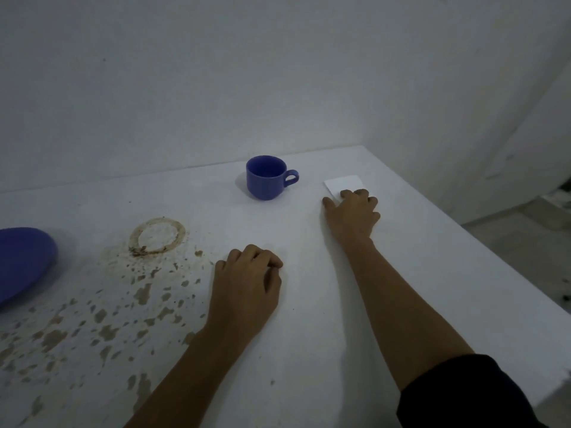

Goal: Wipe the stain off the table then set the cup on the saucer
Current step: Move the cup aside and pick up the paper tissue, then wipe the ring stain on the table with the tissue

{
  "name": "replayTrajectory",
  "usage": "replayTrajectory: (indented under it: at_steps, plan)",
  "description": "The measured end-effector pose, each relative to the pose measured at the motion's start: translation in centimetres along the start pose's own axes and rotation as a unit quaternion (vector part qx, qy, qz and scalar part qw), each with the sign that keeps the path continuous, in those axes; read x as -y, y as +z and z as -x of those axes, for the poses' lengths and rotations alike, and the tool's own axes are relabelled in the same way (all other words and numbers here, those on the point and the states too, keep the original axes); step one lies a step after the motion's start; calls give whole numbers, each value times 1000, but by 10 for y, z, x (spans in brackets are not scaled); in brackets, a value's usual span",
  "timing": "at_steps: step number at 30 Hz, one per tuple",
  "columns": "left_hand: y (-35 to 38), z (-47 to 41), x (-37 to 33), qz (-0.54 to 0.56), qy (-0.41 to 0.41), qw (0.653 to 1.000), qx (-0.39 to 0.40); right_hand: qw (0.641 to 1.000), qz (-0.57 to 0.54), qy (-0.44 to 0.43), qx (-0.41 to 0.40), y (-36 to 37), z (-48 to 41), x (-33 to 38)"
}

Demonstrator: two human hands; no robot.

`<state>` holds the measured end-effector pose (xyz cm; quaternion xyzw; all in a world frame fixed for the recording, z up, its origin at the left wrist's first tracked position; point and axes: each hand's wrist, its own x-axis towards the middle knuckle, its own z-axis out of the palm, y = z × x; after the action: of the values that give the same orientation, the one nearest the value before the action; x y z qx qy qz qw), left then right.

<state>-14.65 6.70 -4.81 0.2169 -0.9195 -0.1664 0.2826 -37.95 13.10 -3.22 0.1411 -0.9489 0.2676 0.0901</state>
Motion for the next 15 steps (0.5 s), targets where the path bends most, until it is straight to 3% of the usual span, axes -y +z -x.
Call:
replayTrajectory:
  at_steps: [7, 10, 15]
  plan:
    - [1, -1, 3, 5, 14, 1000, -2, 999, -34, 7, -19, -4, 0, 1]
    - [-2, 1, 2, 27, 14, 1000, 0, 994, -103, 9, -29, -11, 12, 1]
    - [-24, 5, 2, 209, -93, 973, 18, 969, -245, -4, 31, -30, 75, 34]
